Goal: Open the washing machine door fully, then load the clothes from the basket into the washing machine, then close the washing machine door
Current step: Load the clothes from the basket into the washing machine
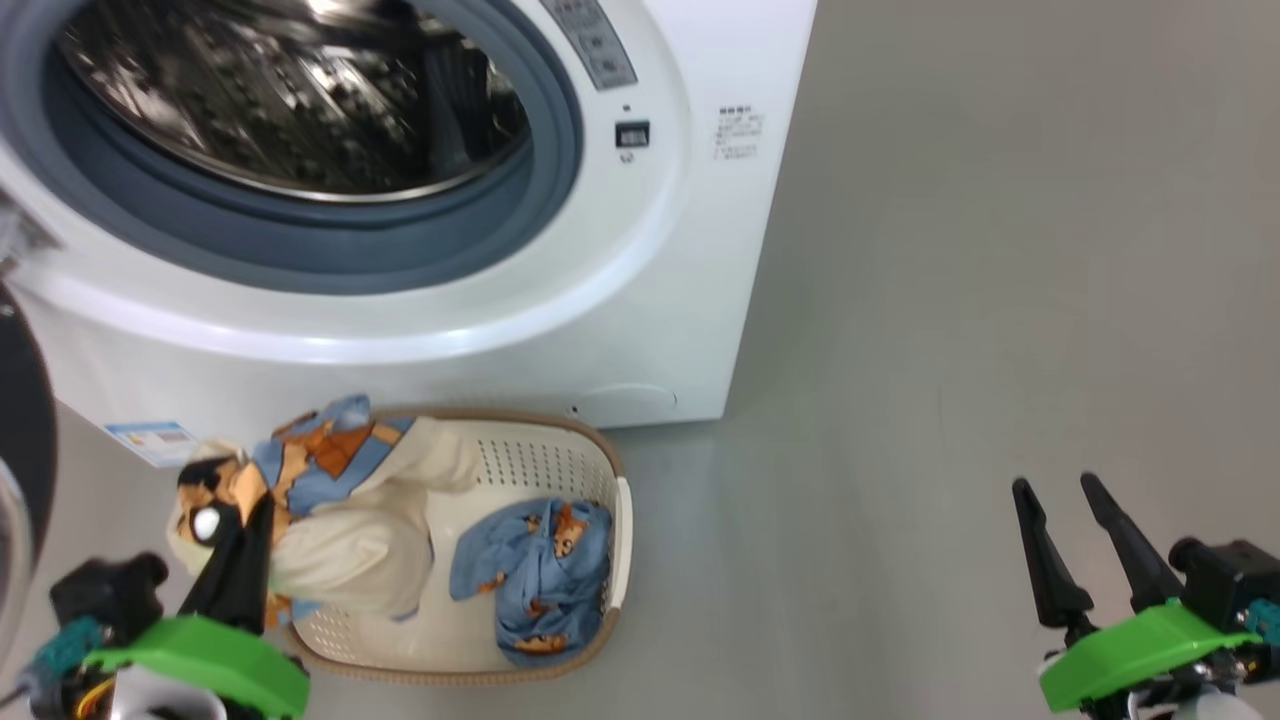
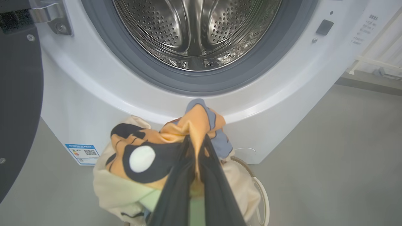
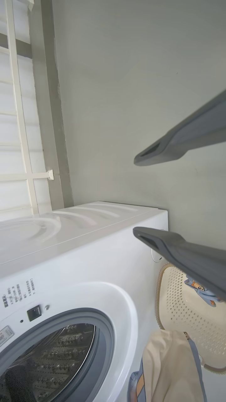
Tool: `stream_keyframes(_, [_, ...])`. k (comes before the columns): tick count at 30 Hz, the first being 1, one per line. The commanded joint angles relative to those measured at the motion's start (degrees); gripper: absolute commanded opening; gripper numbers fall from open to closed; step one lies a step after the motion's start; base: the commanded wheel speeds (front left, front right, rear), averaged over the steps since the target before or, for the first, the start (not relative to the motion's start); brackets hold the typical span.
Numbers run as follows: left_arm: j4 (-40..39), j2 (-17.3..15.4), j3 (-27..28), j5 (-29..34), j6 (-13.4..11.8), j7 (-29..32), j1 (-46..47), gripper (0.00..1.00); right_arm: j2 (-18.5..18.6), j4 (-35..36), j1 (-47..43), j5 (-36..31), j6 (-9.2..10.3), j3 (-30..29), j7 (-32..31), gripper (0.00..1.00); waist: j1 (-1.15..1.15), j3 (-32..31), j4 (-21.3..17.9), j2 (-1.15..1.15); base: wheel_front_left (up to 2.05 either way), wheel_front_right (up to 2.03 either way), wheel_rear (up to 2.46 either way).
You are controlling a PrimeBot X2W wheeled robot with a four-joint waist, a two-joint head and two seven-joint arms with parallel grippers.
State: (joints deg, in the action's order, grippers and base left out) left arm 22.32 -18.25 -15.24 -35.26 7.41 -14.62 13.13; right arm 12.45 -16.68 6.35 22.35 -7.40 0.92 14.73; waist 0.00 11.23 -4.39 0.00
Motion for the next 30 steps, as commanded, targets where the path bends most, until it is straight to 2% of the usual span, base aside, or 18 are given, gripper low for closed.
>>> stream_keyframes(1, [-2.58, -1.45, 3.36, 1.19, 0.08, -0.38, -0.7, 0.0, 1.02, 1.25, -1.23, 0.68, -0.09, 0.7, 0.27, 1.0, 0.0, -2.84, 1.1, 0.0, 0.0, 0.0, 0.0])
stream_keyframes(17, [-16.11, 2.79, 11.74, 6.44, 0.08, -0.38, -15.06, 0.0, 1.78, 1.92, -5.11, 1.53, -0.09, -0.48, 0.27, 1.0, 0.0, -6.31, 1.61, 0.0, 0.0, 0.0, 0.0])
stream_keyframes(24, [-17.97, 3.47, 12.74, 6.63, 0.08, -0.38, -16.38, 0.0, 1.43, 2.2, -5.28, 1.36, -0.09, -0.98, 0.27, 1.0, 0.0, -5.59, 1.59, 0.0, 0.0, 0.0, 0.0])
stream_keyframes(30, [-18.08, 3.1, 12.06, 6.24, 0.08, -0.38, -13.84, 0.0, 0.93, 2.54, -4.65, 1.2, -0.09, -0.94, 0.27, 1.0, 0.0, -4.17, 1.36, 0.0, 0.0, 0.0, 0.0])
